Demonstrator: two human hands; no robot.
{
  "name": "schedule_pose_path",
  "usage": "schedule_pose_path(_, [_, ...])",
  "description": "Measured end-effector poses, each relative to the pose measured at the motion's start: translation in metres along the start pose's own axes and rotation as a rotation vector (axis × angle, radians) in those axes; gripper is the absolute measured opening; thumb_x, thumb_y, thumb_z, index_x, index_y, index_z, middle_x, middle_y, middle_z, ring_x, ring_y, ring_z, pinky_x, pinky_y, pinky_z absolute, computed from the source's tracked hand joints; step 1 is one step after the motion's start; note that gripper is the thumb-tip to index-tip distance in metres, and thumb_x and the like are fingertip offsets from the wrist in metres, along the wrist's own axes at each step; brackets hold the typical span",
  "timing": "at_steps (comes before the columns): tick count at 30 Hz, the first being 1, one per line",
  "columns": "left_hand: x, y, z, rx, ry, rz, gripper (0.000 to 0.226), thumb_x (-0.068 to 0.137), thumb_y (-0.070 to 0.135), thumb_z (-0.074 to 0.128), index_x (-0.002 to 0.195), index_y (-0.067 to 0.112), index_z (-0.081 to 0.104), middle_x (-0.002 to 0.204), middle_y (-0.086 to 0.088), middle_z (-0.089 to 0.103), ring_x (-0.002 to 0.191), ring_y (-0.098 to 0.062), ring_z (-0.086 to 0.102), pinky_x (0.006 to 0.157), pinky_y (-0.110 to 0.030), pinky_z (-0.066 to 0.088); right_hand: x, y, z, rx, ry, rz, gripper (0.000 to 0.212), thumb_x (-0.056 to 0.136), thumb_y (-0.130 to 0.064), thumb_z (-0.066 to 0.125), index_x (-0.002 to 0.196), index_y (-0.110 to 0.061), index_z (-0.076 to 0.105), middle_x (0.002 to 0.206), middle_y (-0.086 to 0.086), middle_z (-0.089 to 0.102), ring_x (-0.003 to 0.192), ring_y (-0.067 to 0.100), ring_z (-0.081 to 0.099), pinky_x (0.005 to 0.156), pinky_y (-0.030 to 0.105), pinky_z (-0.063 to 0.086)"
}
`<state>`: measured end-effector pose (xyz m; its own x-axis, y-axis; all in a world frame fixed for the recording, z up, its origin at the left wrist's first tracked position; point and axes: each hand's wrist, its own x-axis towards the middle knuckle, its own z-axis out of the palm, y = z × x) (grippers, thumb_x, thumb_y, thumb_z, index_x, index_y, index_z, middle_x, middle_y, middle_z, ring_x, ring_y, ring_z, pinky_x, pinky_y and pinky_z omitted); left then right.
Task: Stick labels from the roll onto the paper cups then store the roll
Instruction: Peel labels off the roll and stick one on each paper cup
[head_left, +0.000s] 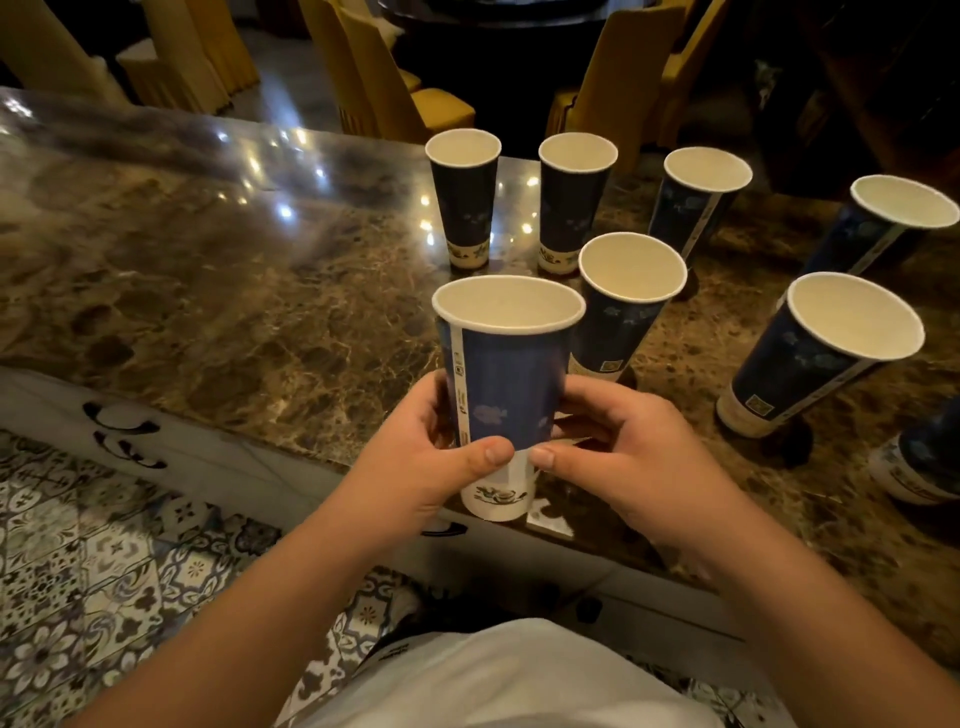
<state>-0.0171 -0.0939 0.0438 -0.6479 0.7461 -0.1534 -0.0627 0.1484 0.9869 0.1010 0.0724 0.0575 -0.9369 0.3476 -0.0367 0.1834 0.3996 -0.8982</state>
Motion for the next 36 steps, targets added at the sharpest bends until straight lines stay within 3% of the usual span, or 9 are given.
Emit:
schedule_pose_path(4, [0.005,-0.003,-0.011,0.004,-0.034,-0.012,0.069,0.07,0.025,0.085,0.131,0.025,0.052,0.122,0.005,0.07,0.112,-0.011,0.066,0.089,-0.029,0.056,0.012,0.001,0.006,-0.084,0.012,-0.032,0.056,0.081,-0.035,0.073,0.133,-0.035,0.054,0.115,-0.021,0.066,0.104,-0.002,0.063,0.09,0.031,0.056])
schedule_pose_path(9, [0.03,-0.012,-0.025,0.146,0.102,0.017,0.061,0.073,0.006,0.081,0.124,0.027,0.055,0.116,0.009,0.07,0.109,-0.006,0.065,0.091,-0.024,0.051,0.037,0.001,0.018,-0.228,0.08,-0.04,0.056,0.085,-0.03,0.071,0.137,-0.031,0.05,0.12,-0.017,0.063,0.104,-0.002,0.058,0.09,0.022,0.051])
schedule_pose_path(15, [0.075,-0.023,-0.046,0.314,0.277,0.107,0.072,0.072,0.011,0.083,0.134,0.023,0.049,0.117,0.016,0.064,0.104,0.006,0.061,0.082,-0.011,0.049,0.094,0.006,0.04,-0.382,0.099,0.031,0.046,0.091,-0.03,0.064,0.134,-0.021,0.054,0.122,0.0,0.066,0.112,0.018,0.061,0.093,0.034,0.052])
schedule_pose_path(21, [0.104,-0.032,-0.057,0.371,0.333,0.141,0.064,0.074,0.007,0.08,0.132,0.018,0.053,0.119,0.01,0.063,0.105,0.006,0.058,0.076,-0.002,0.046,0.124,0.008,0.045,-0.388,0.044,0.085,0.048,0.09,-0.025,0.064,0.135,-0.016,0.05,0.13,0.006,0.062,0.117,0.023,0.058,0.087,0.027,0.045])
schedule_pose_path(23, [0.11,-0.033,-0.06,0.41,0.335,0.158,0.057,0.075,0.009,0.08,0.125,0.022,0.057,0.116,0.01,0.065,0.104,0.005,0.059,0.08,-0.005,0.046,0.13,0.008,0.047,-0.35,0.017,0.104,0.054,0.089,-0.026,0.066,0.138,-0.015,0.047,0.134,0.006,0.06,0.121,0.023,0.056,0.093,0.031,0.047])
schedule_pose_path(26, [0.116,-0.039,-0.065,0.432,0.328,0.153,0.057,0.077,0.01,0.078,0.128,0.021,0.056,0.119,0.009,0.065,0.107,-0.003,0.06,0.092,-0.021,0.047,0.135,0.007,0.049,-0.293,-0.024,0.124,0.059,0.087,-0.024,0.069,0.141,-0.017,0.044,0.135,0.004,0.059,0.123,0.022,0.056,0.099,0.033,0.047])
schedule_pose_path(29, [0.118,-0.043,-0.068,0.491,0.336,0.155,0.061,0.078,0.01,0.076,0.134,0.019,0.053,0.123,0.008,0.062,0.111,-0.005,0.057,0.094,-0.021,0.045,0.136,0.004,0.05,-0.24,-0.061,0.147,0.062,0.087,-0.02,0.07,0.143,-0.02,0.042,0.137,0.001,0.058,0.125,0.02,0.054,0.099,0.03,0.044])
schedule_pose_path(33, [0.115,-0.049,-0.063,0.442,0.306,0.084,0.056,0.082,0.009,0.074,0.133,0.019,0.054,0.119,0.009,0.064,0.1,0.006,0.059,0.096,-0.021,0.048,0.132,-0.003,0.045,-0.273,-0.126,0.151,0.065,0.089,-0.021,0.068,0.146,-0.016,0.037,0.143,0.003,0.052,0.129,0.022,0.051,0.095,0.024,0.04])
schedule_pose_path(36, [0.105,-0.056,-0.057,0.392,0.315,0.036,0.064,0.084,0.018,0.074,0.141,0.02,0.047,0.132,0.007,0.06,0.118,-0.003,0.055,0.103,-0.028,0.045,0.116,-0.012,0.032,-0.275,-0.132,0.158,0.069,0.089,-0.025,0.068,0.148,-0.016,0.033,0.147,0.003,0.048,0.13,0.019,0.049,0.1,0.026,0.042])
